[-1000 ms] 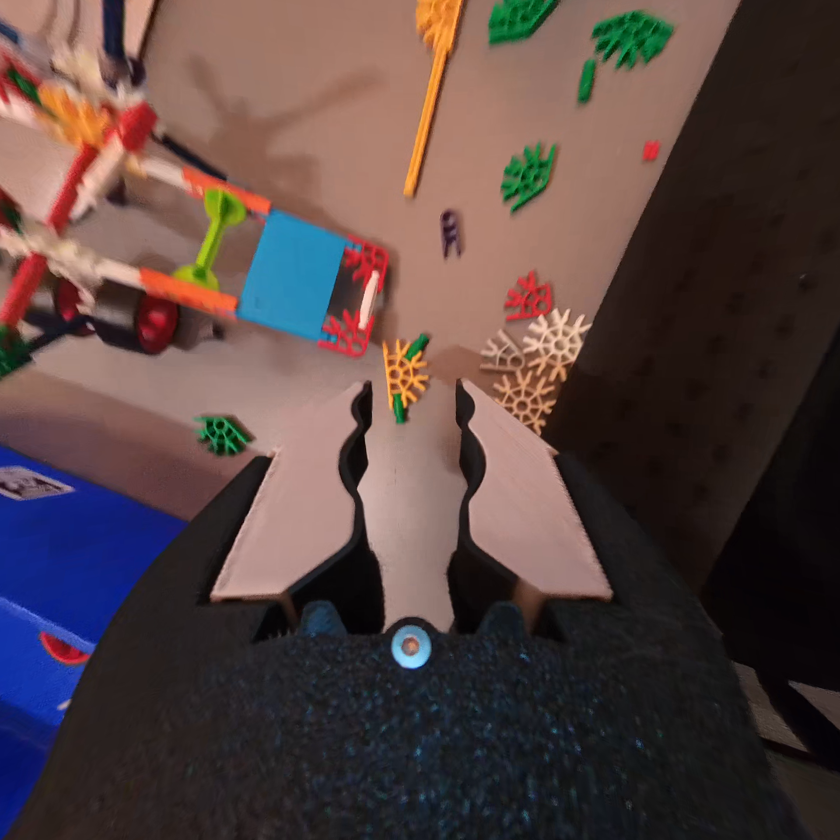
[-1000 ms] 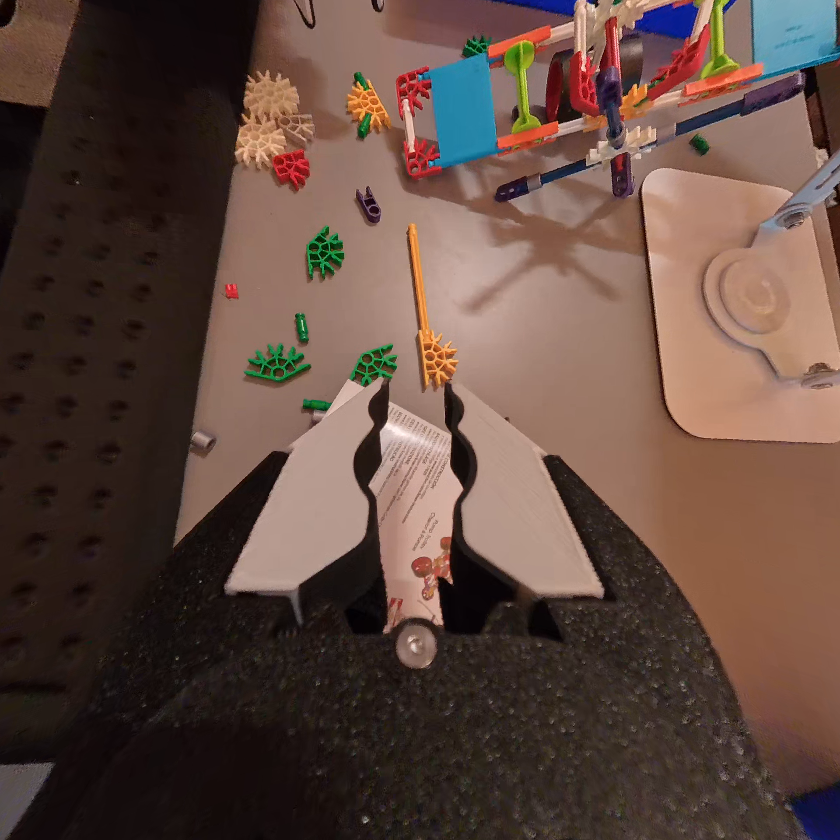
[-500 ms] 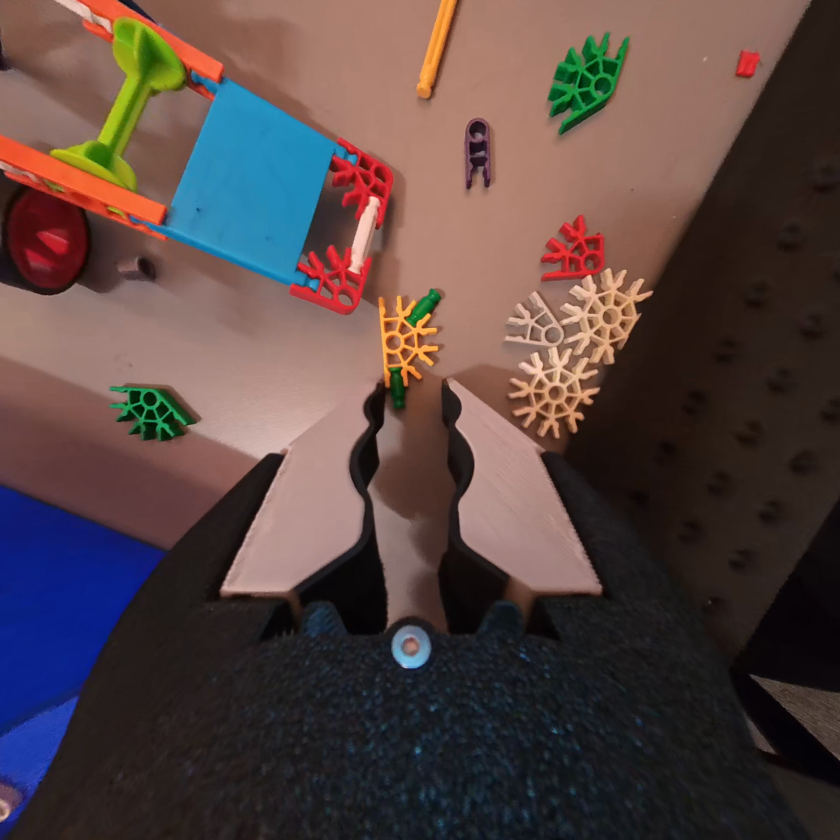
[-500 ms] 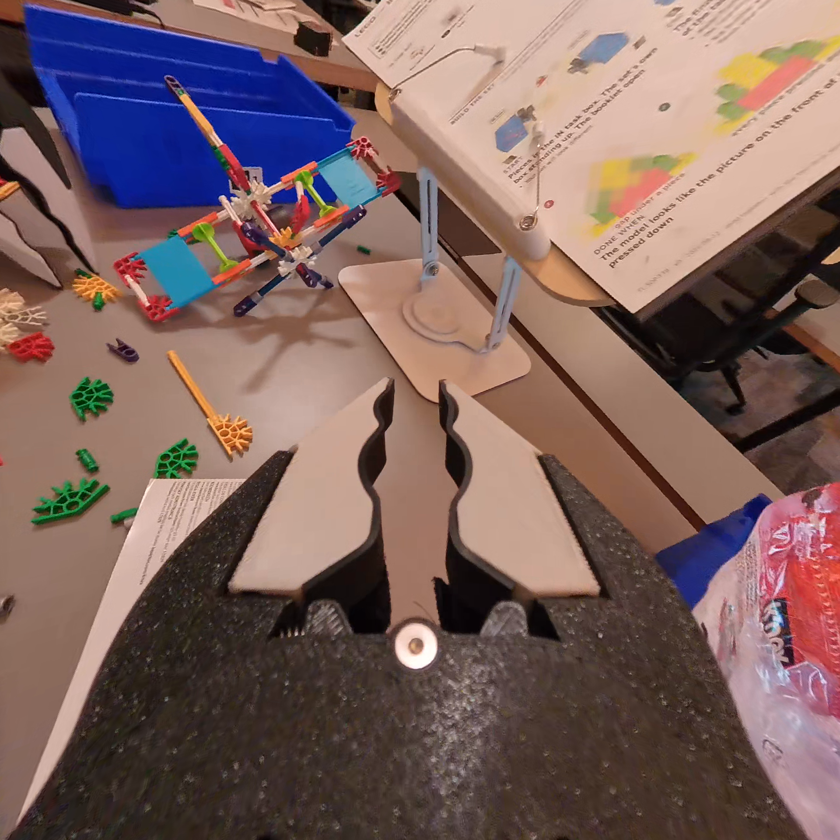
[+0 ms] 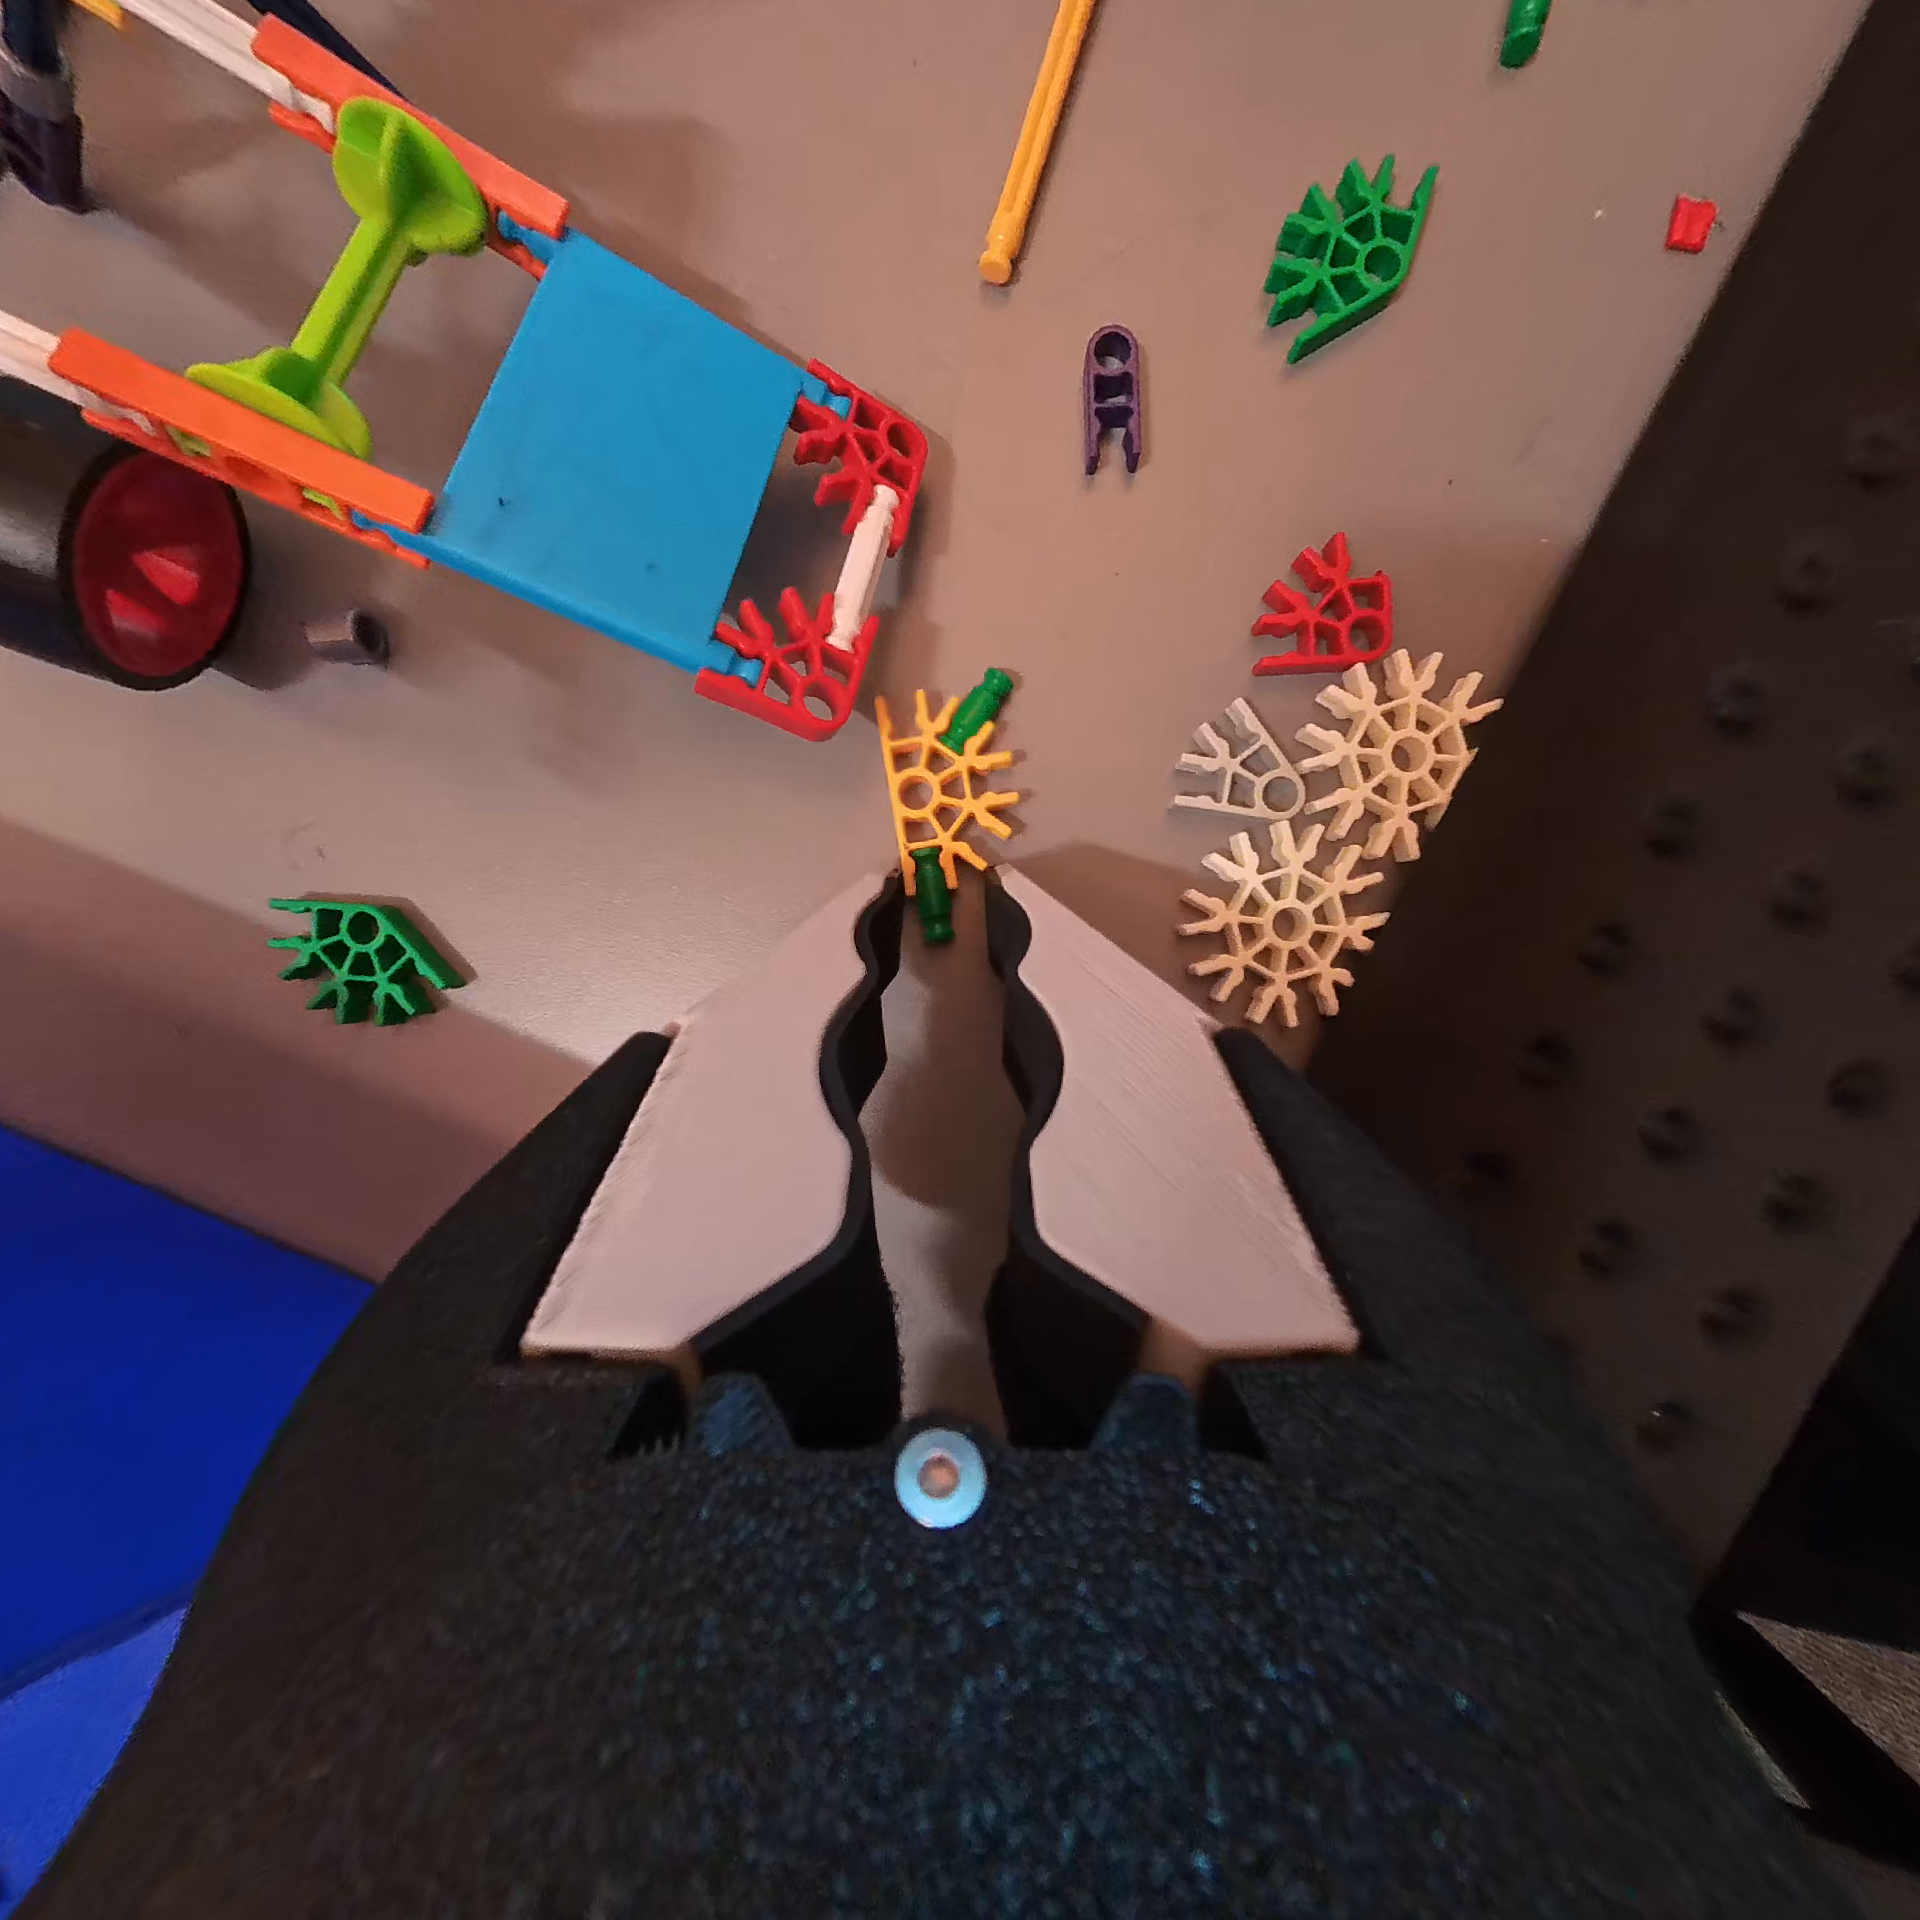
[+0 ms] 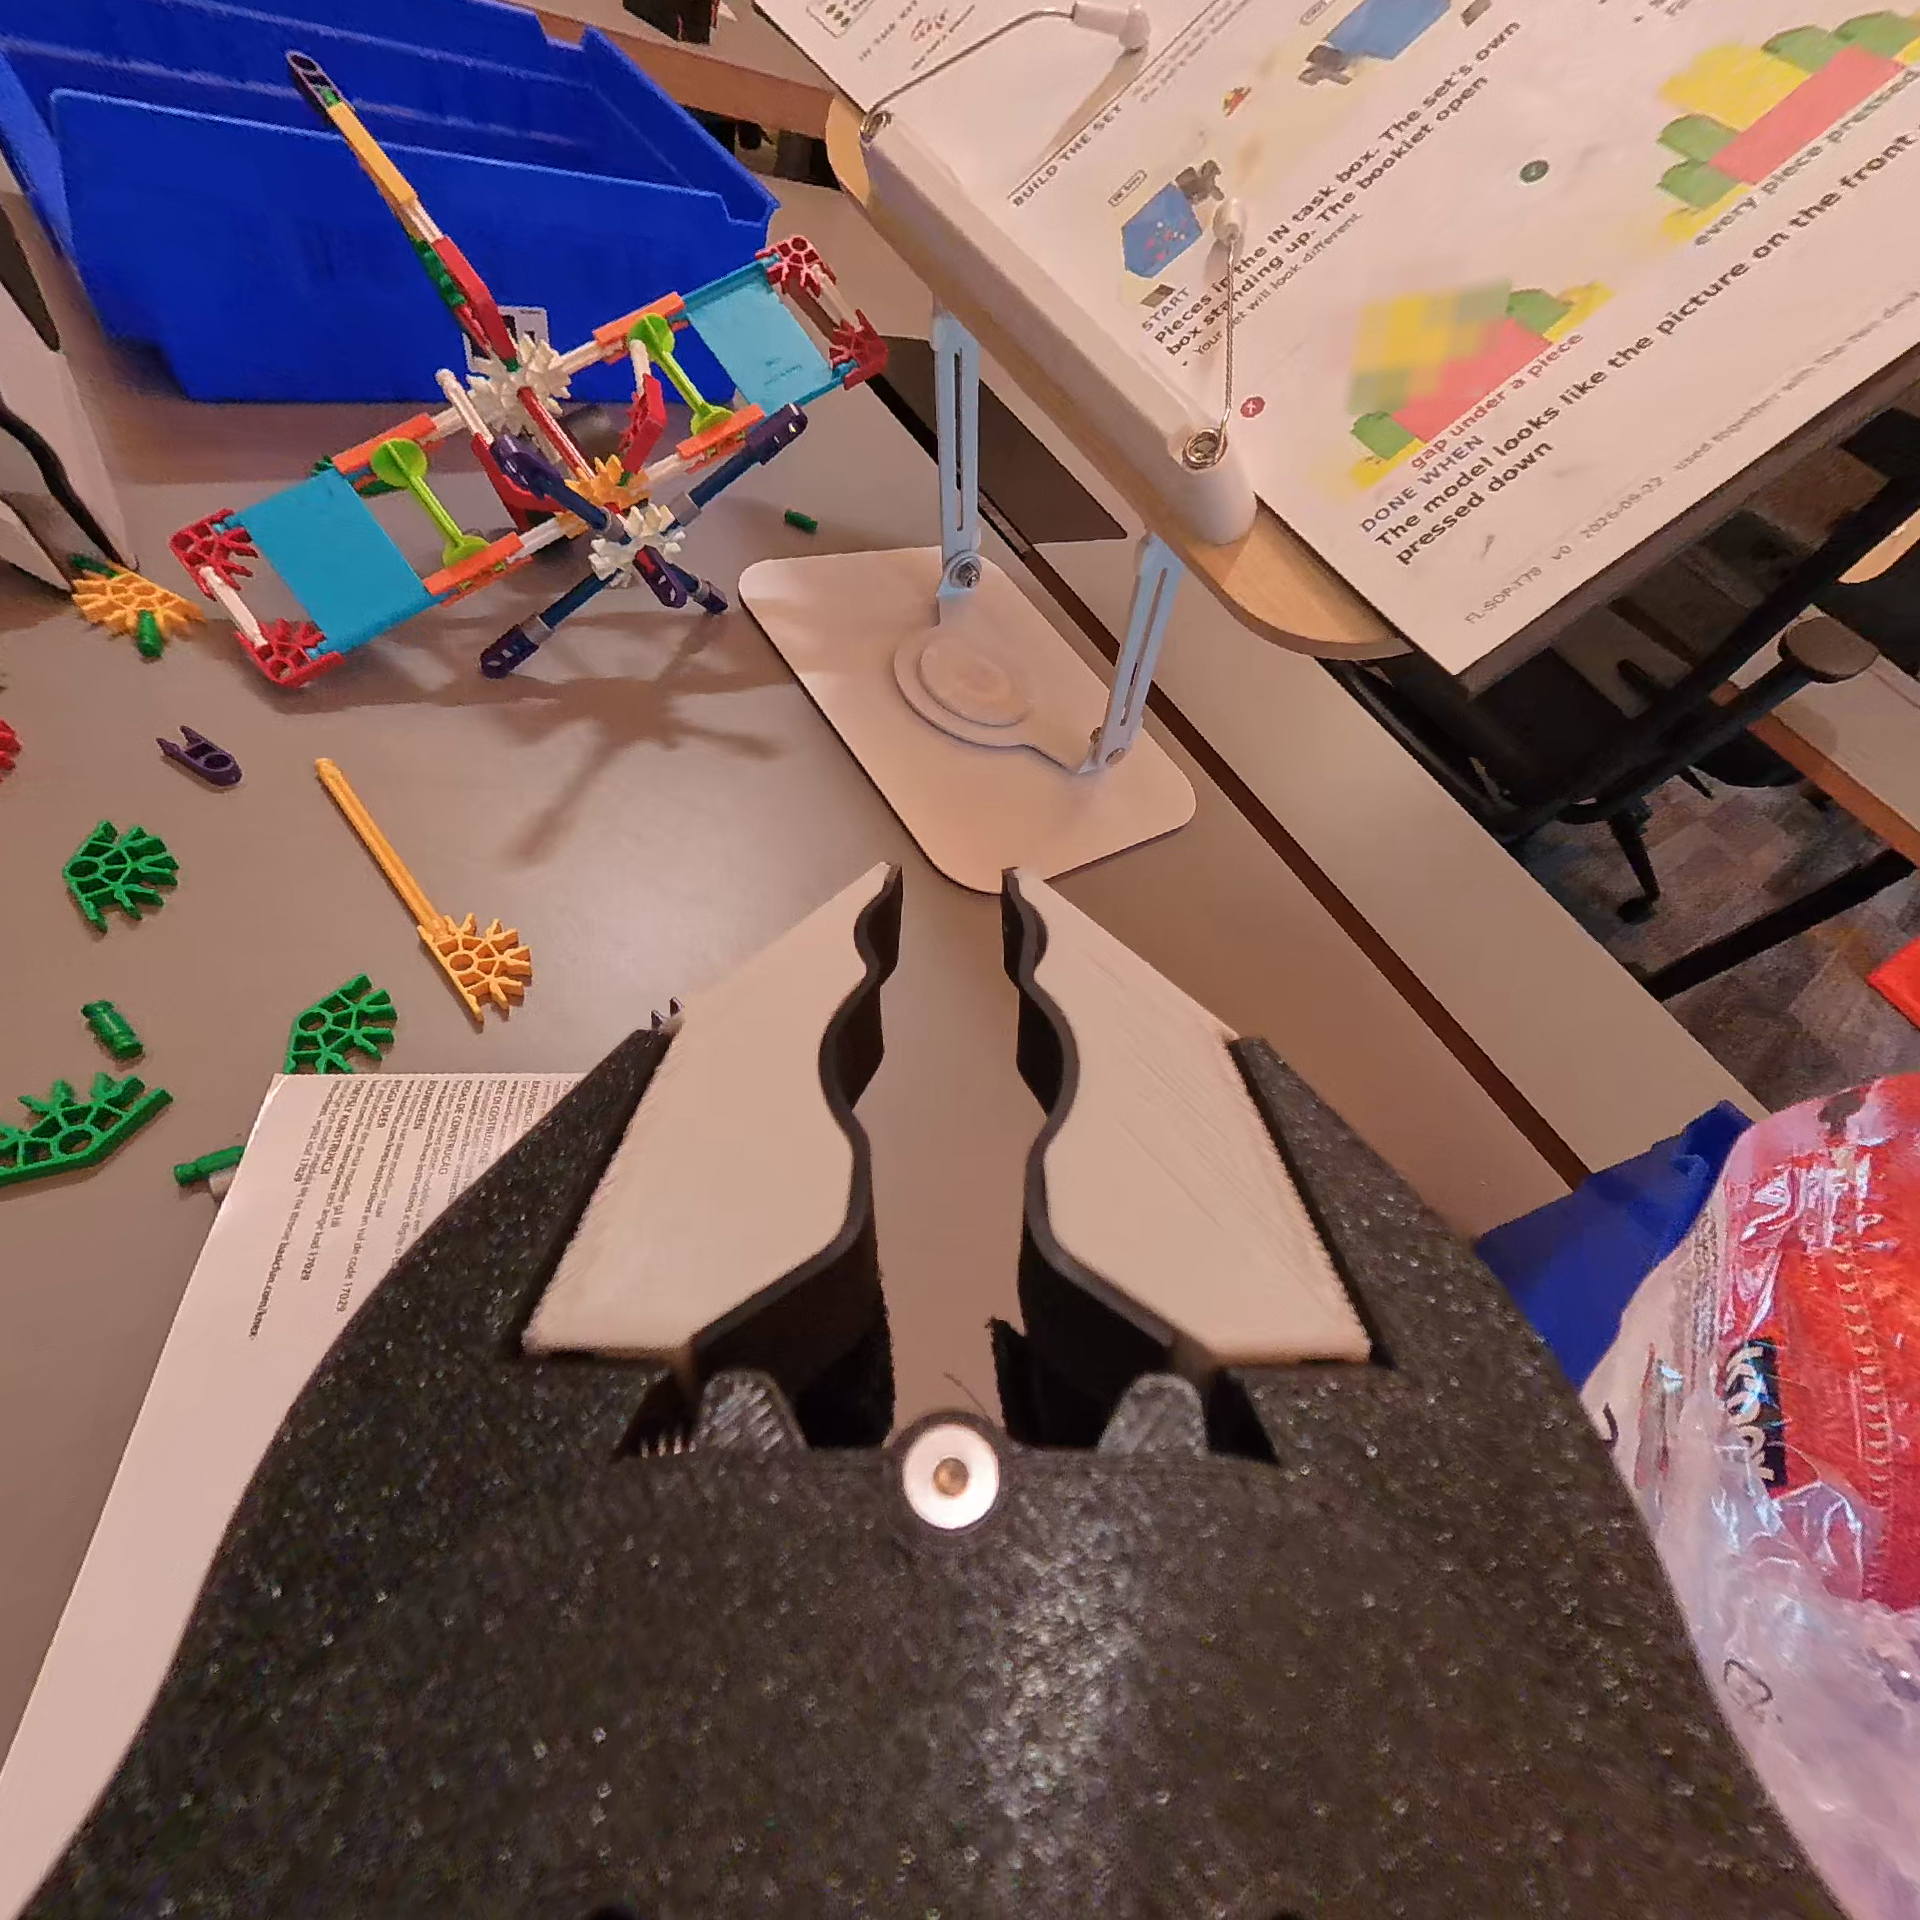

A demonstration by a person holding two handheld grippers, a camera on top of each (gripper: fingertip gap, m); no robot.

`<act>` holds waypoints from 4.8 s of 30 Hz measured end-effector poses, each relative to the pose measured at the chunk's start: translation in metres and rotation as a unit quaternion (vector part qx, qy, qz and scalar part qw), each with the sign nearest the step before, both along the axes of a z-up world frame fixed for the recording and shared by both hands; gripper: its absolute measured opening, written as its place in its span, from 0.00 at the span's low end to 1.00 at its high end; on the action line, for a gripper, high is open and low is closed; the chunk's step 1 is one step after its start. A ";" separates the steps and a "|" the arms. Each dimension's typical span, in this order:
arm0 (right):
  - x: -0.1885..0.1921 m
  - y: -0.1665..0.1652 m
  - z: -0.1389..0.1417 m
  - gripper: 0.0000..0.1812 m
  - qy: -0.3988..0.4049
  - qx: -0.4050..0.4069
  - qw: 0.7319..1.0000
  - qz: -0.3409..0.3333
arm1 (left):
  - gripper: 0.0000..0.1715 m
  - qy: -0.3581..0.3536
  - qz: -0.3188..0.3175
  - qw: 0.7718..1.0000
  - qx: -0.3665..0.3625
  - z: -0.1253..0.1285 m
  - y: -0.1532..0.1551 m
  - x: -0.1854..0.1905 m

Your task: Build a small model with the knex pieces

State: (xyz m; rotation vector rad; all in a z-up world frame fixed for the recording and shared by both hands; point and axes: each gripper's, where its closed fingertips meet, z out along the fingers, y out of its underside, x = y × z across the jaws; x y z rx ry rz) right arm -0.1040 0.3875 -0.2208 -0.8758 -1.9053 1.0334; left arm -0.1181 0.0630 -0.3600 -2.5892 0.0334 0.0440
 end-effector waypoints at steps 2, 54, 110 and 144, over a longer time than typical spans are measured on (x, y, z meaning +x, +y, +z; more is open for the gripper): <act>0.000 0.000 -0.001 0.11 -0.001 0.002 1.000 0.000 | 0.08 -0.002 -0.004 1.000 0.009 0.003 0.002 0.002; -0.001 -0.001 -0.022 0.11 -0.021 0.028 0.999 0.002 | 0.26 0.007 -0.008 1.000 0.006 0.005 0.001 0.015; -0.011 -0.002 -0.068 0.10 -0.078 0.033 0.996 0.005 | 0.30 0.073 0.018 0.991 0.113 0.096 -0.027 0.012; -0.021 0.017 -0.096 0.11 -0.093 0.037 0.995 -0.007 | 0.17 0.074 0.016 0.993 -0.096 0.044 -0.078 -0.289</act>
